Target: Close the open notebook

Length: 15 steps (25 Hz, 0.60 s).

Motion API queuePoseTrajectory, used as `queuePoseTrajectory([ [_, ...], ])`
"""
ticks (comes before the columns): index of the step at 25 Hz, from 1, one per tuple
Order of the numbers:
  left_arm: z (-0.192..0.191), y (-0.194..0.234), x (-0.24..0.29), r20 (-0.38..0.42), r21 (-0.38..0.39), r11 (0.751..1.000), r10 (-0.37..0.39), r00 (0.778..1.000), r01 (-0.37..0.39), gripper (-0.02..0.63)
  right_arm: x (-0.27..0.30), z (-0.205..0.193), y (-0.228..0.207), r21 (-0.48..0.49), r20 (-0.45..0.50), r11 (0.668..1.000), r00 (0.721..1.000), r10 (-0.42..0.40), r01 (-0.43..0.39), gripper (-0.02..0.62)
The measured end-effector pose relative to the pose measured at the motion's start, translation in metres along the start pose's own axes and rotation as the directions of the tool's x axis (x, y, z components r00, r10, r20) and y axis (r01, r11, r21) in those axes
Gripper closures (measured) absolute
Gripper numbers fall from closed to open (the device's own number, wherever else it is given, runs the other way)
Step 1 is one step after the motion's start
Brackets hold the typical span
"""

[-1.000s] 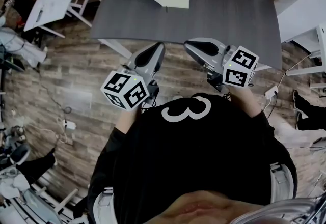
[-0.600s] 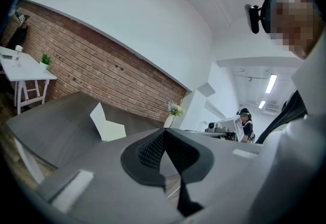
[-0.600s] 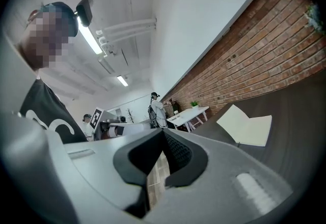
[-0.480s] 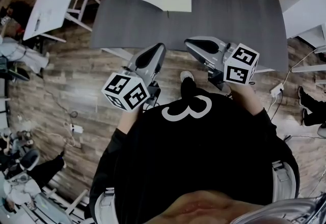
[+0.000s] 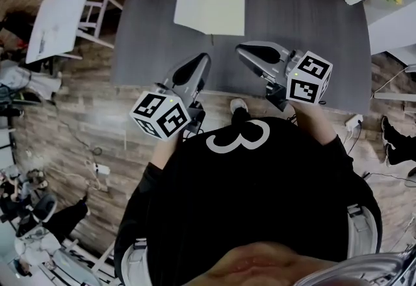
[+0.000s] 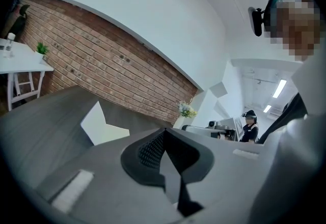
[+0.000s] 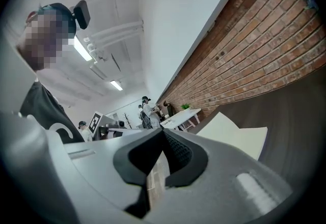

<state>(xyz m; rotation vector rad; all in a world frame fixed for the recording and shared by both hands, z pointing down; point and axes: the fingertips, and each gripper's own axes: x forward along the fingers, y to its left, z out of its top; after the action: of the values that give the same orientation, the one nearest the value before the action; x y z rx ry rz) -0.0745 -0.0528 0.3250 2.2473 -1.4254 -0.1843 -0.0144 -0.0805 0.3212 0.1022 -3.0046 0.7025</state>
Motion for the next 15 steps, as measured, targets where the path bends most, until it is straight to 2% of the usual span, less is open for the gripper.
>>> queuePoseTrajectory([
  [8, 0.027, 0.021, 0.062, -0.024, 0.020, 1.000, -0.007, 1.000, 0.008, 0.588, 0.008, 0.038, -0.060, 0.014, 0.034, 1.000, 0.999, 0.004, -0.004, 0.594],
  [15, 0.043, 0.042, 0.074, -0.023, 0.029, 0.999, -0.020, 1.000, 0.020, 0.588, 0.017, 0.052, -0.081, 0.023, 0.056, 0.999, 0.998, -0.029, 0.028, 0.594],
])
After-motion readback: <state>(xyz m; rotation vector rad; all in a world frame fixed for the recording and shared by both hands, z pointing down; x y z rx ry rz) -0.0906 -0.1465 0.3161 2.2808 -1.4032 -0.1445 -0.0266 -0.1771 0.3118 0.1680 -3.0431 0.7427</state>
